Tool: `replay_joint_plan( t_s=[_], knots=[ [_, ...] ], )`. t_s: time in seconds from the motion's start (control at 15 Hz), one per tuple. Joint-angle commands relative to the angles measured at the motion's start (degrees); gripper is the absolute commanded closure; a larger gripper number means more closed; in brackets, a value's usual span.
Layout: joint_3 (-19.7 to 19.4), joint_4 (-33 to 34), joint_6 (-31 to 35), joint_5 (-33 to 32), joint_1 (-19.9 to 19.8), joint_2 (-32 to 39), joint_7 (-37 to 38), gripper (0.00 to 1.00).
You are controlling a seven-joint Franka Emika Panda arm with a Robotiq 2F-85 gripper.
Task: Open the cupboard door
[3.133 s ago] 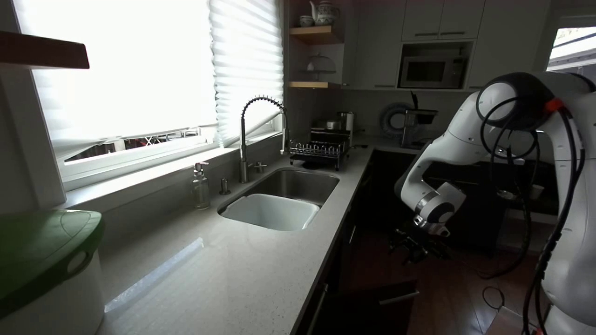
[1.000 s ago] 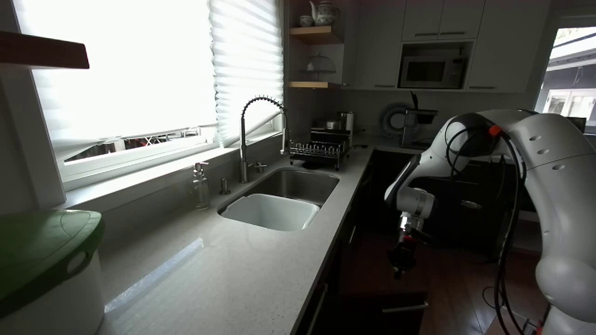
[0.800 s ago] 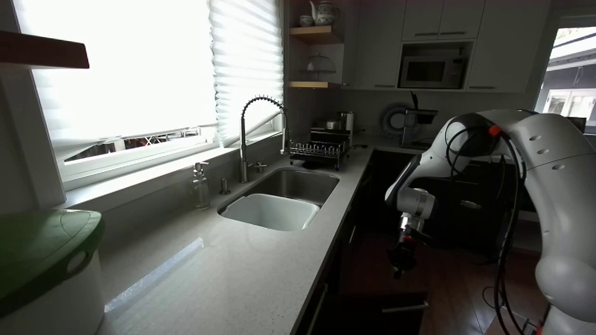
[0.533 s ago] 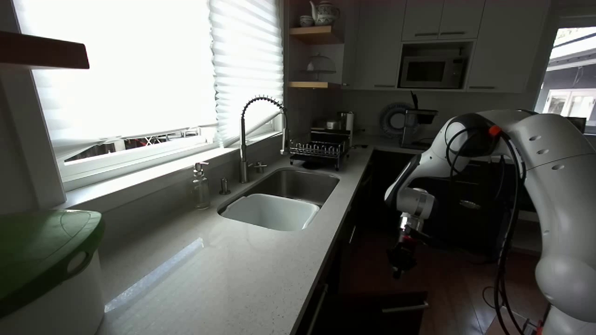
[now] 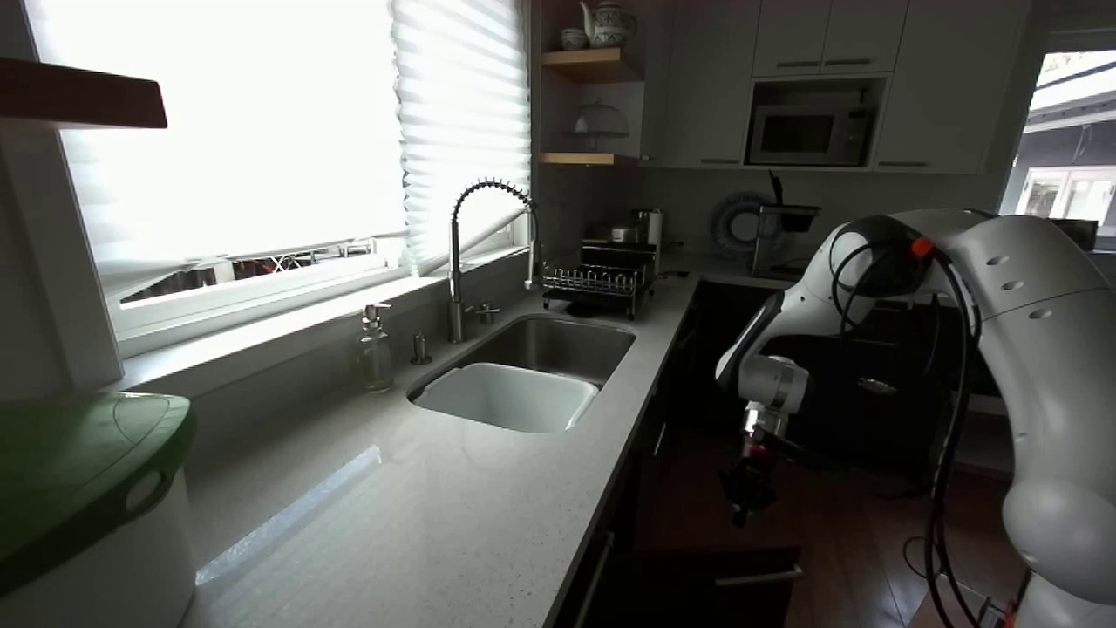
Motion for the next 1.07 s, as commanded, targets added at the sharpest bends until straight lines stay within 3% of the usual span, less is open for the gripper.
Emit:
replay_joint_plan(
  t_s=[0.0,1.0],
  knots=[
    [0.57,1.15,1.11,-0.87,0.32,2.98,1.69,1.0],
    [0.45,0.11,-6.95,-7.79,2.99,6.8,9.98,1.0]
  ],
)
